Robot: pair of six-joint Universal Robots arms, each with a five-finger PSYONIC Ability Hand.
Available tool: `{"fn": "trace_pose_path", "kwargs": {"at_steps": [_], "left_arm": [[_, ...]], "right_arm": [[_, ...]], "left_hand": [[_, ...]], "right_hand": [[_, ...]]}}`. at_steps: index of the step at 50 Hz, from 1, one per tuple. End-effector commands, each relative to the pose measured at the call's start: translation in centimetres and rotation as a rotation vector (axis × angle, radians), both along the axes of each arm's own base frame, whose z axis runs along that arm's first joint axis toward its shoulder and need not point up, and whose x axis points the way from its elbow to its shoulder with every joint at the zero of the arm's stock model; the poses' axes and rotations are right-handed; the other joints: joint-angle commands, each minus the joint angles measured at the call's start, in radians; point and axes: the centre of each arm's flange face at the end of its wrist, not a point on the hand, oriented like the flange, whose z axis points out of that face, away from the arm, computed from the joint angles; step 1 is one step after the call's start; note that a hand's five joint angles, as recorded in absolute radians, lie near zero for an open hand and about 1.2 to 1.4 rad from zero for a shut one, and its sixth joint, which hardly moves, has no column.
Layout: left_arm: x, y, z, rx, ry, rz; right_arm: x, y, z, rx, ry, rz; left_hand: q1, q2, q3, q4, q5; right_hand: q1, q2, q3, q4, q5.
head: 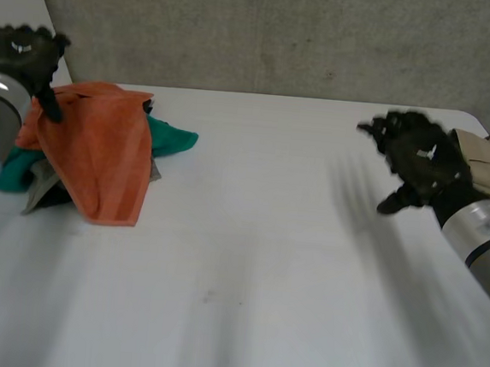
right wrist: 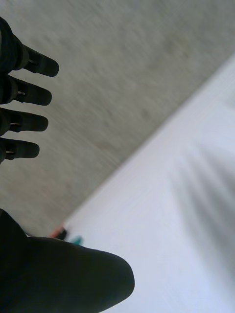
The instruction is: Fold the laundry.
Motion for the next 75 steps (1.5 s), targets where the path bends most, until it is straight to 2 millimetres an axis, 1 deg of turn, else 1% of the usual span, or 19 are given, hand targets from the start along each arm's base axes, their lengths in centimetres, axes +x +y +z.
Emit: {"fn": "trace_pose_path", "kwargs": {"at_steps": [1, 5, 8, 11, 14, 17, 22, 28, 31, 35, 40, 43, 44, 48, 50, 56, 59, 68, 75], "left_arm": [[2.5, -6.1, -7.2, -0.007, -0.008, 0.021], [2.8, -6.7, -7.4, -0.004, -0.003, 0.035], [2.1, -6.1, -5.1, -0.047, 0.011, 0.027], [0.4, -4.2, -0.3, -0.148, 0.084, -0.001], [-2.6, -1.0, 5.9, -0.295, 0.225, -0.095], [-5.2, 2.4, 9.8, -0.354, 0.322, -0.196], [-8.8, 7.7, 13.3, -0.359, 0.437, -0.342], [-11.6, 11.6, 14.8, -0.341, 0.557, -0.439], [-12.9, 12.8, 13.9, -0.282, 0.627, -0.459], [-15.8, 14.6, 9.1, -0.077, 0.645, -0.521], [-19.6, 18.9, -1.0, 0.285, 0.536, -0.612], [-20.0, 19.7, -4.1, 0.380, 0.512, -0.616], [-20.2, 20.0, -5.4, 0.427, 0.516, -0.615], [-19.7, 19.8, -5.2, 0.463, 0.574, -0.609], [-19.0, 19.2, -4.3, 0.446, 0.595, -0.595], [-14.4, 16.3, -0.4, 0.320, 0.603, -0.510], [-12.8, 15.7, -0.1, 0.301, 0.553, -0.471], [-7.2, 17.6, -3.7, 0.408, 0.265, -0.335], [-6.2, 17.3, -6.1, 0.362, 0.163, -0.339]], "right_arm": [[0.2, 0.6, -2.9, 0.068, 0.113, -0.022], [0.0, 0.4, -3.0, 0.056, 0.115, -0.044], [-0.3, 0.2, -2.8, 0.048, 0.111, -0.062], [-0.5, 0.1, -2.1, 0.032, 0.094, -0.075], [-0.6, 0.1, -1.3, 0.032, 0.057, -0.083], [-0.6, 0.2, -0.7, 0.034, 0.023, -0.090], [-0.7, 0.3, -0.2, 0.041, -0.011, -0.104], [-1.1, 0.1, 0.1, 0.036, -0.018, -0.120], [-1.5, -0.2, 0.1, 0.035, -0.020, -0.134], [-2.1, -0.6, 0.0, 0.044, -0.029, -0.154], [-2.6, -1.1, -0.1, 0.056, -0.042, -0.172], [-2.8, -1.4, -0.2, 0.058, -0.043, -0.178], [-2.8, -1.4, -0.2, 0.059, -0.044, -0.180], [-2.6, -1.3, -0.5, 0.085, -0.040, -0.176], [-2.6, -1.0, -0.5, 0.109, -0.035, -0.175], [-2.1, 0.4, 0.0, 0.244, -0.063, -0.172], [-1.7, 1.5, 0.3, 0.329, -0.075, -0.164], [0.4, 7.0, 0.0, 0.591, -0.033, -0.103], [2.0, 9.5, -1.6, 0.604, 0.004, -0.044]], "left_hand": [[0.282, 0.262, 0.241, 0.246, 0.229], [1.223, 1.203, 1.182, 1.187, 1.169], [1.226, 1.206, 1.185, 1.190, 1.173], [1.226, 1.206, 1.185, 1.190, 1.173], [1.226, 1.206, 1.185, 1.190, 1.173], [1.226, 1.206, 1.185, 1.190, 1.173], [1.226, 1.206, 1.185, 1.190, 1.173], [1.226, 1.206, 1.185, 1.190, 1.173], [1.226, 1.206, 1.185, 1.190, 1.173], [1.226, 1.206, 1.185, 1.190, 1.173], [1.226, 1.206, 1.185, 1.190, 1.173], [1.226, 1.206, 1.185, 1.190, 1.173], [1.003, 0.983, 0.962, 0.966, 0.949], [0.169, 0.149, 0.128, 0.132, 0.115], [0.082, 0.062, 0.041, 0.046, 0.028], [0.043, 0.024, 0.002, 0.007, -0.010], [0.043, 0.024, 0.002, 0.007, -0.010], [0.058, 0.038, 0.017, 0.022, 0.005], [0.096, 0.076, 0.055, 0.060, 0.043]], "right_hand": [[-0.048, -0.036, -0.032, -0.037, -0.040], [-0.048, -0.036, -0.032, -0.037, -0.040], [-0.048, -0.036, -0.032, -0.037, -0.040], [-0.048, -0.036, -0.032, -0.037, -0.040], [-0.048, -0.036, -0.032, -0.037, -0.040], [-0.048, -0.036, -0.032, -0.037, -0.040], [-0.048, -0.036, -0.032, -0.037, -0.040], [-0.048, -0.036, -0.032, -0.037, -0.040], [-0.048, -0.036, -0.032, -0.037, -0.040], [-0.048, -0.036, -0.032, -0.037, -0.040], [-0.048, -0.036, -0.032, -0.037, -0.040], [-0.048, -0.036, -0.032, -0.037, -0.040], [-0.048, -0.036, -0.032, -0.037, -0.040], [-0.048, -0.036, -0.032, -0.037, -0.040], [-0.048, -0.036, -0.032, -0.037, -0.040], [-0.048, -0.036, -0.032, -0.037, -0.040], [-0.048, -0.036, -0.032, -0.037, -0.040], [-0.048, -0.036, -0.032, -0.037, -0.040], [-0.048, -0.036, -0.032, -0.037, -0.040]]}}
